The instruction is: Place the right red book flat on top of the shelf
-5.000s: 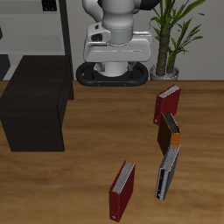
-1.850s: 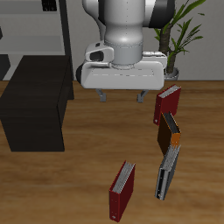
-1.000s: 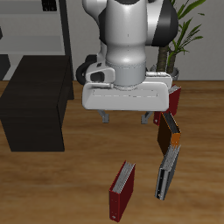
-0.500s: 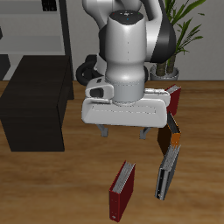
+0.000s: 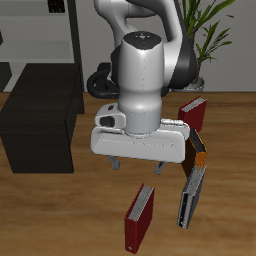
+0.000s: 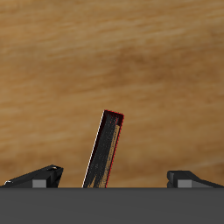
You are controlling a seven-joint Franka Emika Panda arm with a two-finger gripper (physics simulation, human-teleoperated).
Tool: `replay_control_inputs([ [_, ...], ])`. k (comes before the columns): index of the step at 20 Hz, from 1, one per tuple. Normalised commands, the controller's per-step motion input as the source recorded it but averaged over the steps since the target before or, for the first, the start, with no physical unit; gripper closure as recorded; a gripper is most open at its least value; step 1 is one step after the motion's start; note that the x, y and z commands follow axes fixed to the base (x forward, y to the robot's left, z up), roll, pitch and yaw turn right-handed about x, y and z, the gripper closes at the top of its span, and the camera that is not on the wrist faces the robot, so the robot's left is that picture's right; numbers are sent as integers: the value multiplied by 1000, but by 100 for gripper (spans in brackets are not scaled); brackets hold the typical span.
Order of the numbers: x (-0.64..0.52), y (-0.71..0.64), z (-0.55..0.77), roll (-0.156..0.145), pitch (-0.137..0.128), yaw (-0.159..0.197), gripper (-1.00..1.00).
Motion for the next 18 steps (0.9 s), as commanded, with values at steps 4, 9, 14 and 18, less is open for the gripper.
replay_control_inputs([
  [4,102,-43,-271,-8,29,-38,-100],
  [9,98,-33,-349,0,30,-35,-100],
  [14,52,-11,-232,-1,17,-8,-100],
  [18,102,-1,-373,-2,47,-6,-100],
])
